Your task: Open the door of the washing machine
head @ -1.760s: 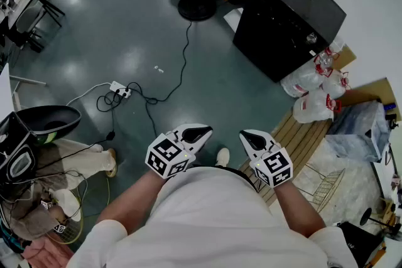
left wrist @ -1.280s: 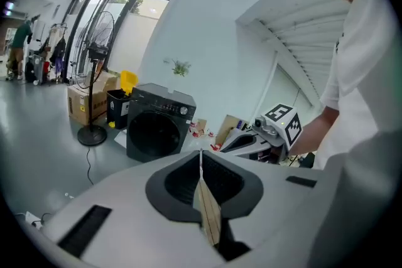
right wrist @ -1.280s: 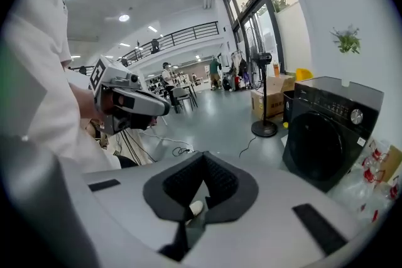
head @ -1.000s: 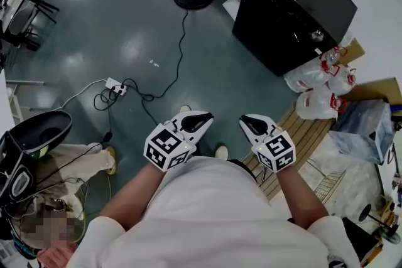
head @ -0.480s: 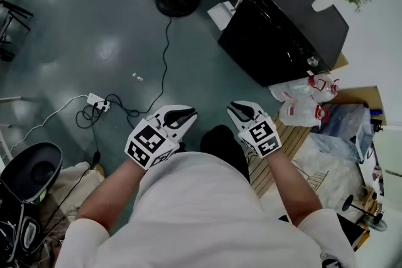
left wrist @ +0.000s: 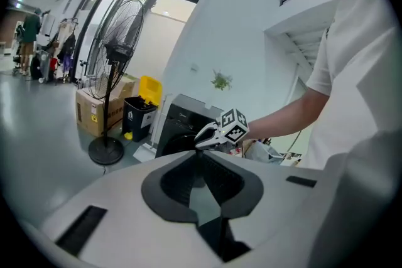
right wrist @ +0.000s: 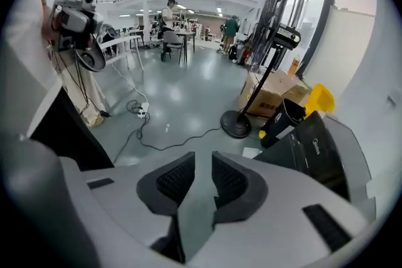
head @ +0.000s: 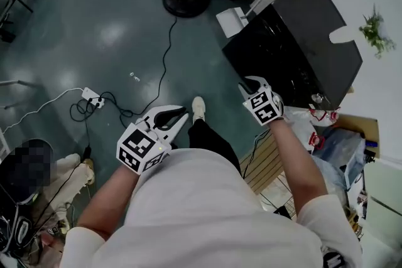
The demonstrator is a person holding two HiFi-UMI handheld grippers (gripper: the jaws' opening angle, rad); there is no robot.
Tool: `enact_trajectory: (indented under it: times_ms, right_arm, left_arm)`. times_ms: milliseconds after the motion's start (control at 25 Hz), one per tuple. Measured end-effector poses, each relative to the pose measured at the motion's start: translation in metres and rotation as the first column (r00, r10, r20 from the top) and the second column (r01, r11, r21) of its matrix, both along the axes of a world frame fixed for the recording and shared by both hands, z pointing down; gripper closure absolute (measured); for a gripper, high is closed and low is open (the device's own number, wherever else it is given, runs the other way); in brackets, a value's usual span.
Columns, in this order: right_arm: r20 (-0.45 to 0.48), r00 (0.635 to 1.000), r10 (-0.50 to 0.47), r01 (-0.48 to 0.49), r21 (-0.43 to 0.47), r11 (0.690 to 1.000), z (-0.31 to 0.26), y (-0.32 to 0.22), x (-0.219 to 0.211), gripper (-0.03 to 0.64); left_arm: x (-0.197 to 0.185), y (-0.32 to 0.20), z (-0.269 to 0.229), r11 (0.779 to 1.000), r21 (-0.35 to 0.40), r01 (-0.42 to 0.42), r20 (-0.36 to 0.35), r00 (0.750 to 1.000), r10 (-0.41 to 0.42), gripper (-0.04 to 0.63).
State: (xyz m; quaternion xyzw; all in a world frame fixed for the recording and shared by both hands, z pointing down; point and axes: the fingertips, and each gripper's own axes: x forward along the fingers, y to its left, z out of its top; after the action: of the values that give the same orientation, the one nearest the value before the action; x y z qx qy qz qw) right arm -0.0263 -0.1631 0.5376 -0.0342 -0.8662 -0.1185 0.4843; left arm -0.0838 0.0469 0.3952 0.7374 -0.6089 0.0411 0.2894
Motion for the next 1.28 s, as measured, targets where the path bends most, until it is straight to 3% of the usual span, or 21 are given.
enact_trajectory:
  times_ms: [240,520,1040,1280]
  right_arm:
    - [-0.155,0.987,-0.048,0.066,0.113,0.991,0.062,-0.117,-0.039,0.505]
    - [-0.331,0.943,-0.039,0.125,0.241,0.962,0.131,-0.201,-0.065,0.464]
    - [-0.525,0.849,0.056,0.162,0.361,0.918,0.201,-0.25,-0.074,0.465]
    - [-0.568,0.815,0.114,0.11,0.345,0.932,0.215,-0.255,-0.066,0.505]
  left_arm:
    - [-0.031,-0.062,0.009,0.996,-0.031,0.084,-0.021,0.996,-0.085,0.571]
    - [-0.043,-0.103,0.022,0.99,-0.068,0.126,-0.045,0.991,-0.129,0.571]
    - [-0.056,-0.117,0.045,0.977,-0.136,0.164,-0.09,0.98,-0.177,0.571]
    - [-0.061,-0.118,0.046,0.975,-0.146,0.166,-0.102,0.978,-0.182,0.571]
